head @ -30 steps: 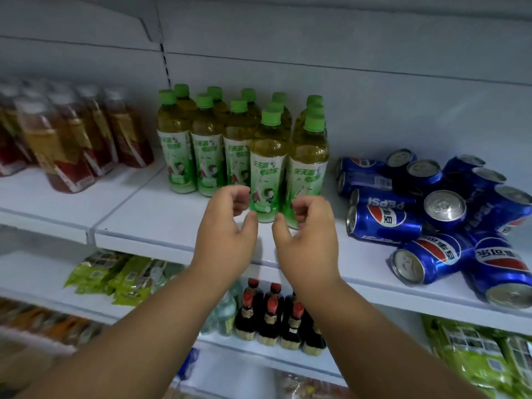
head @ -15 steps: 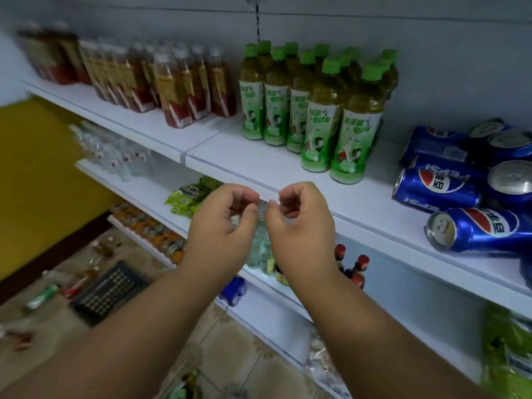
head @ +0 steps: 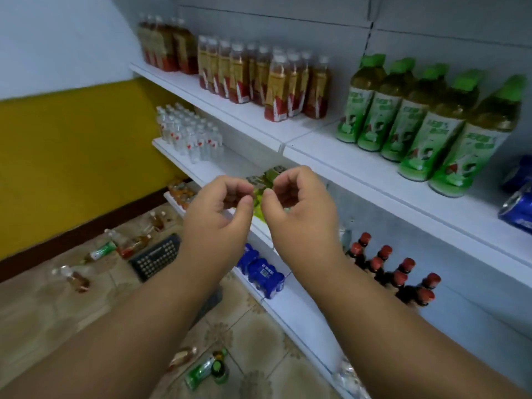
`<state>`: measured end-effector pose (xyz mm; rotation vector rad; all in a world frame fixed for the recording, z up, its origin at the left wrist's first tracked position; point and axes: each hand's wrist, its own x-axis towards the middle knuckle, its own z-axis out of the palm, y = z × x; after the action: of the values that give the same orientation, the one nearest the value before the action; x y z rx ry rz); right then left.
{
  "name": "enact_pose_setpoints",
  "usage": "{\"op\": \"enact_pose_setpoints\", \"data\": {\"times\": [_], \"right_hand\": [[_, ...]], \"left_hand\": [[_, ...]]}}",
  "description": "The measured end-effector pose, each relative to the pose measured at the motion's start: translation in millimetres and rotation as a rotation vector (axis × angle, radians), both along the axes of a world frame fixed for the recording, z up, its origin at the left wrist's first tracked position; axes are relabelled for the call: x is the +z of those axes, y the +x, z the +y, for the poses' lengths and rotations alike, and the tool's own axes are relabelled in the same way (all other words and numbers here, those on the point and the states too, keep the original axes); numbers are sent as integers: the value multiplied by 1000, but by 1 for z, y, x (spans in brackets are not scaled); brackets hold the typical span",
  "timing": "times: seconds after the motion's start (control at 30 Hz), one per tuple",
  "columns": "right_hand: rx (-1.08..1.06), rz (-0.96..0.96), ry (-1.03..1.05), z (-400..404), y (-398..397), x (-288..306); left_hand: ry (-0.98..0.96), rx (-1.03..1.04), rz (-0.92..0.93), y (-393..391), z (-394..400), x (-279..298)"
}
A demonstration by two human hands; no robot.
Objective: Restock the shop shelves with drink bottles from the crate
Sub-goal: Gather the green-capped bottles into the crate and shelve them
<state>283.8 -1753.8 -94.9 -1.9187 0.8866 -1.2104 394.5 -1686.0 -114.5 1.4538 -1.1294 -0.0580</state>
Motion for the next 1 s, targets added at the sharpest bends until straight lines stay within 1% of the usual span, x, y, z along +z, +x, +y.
{"op": "enact_pose_setpoints", "data": {"times": [0.13,0.2,0.27,0.4,0.57,0.7,0.83,0.93,1.0], "right_hand": [[131,43,11,62,80,-19],[240,88,14,101,128,-30],[314,122,2,131,164,-37],[443,200,33,174,220,-44],[584,234,53,192,259,-55],[671,236,98,196,279,-73],[666,283,212,189,286,-105],[600,331,216,184,278,-130],[554,347,212,183,272,-141]], "left_hand": [[105,129,0,78,84,-17],[144,229,13,120,133,-26],[158,303,14,148,169,-33],[153,402,88,190,223,-38],[132,521,111,212,255,-48],[209,584,144,212,270,-70],[314,585,146,217,263,-93],[371,541,214,219,247,-118],[380,485,205,218,240,-130]]}}
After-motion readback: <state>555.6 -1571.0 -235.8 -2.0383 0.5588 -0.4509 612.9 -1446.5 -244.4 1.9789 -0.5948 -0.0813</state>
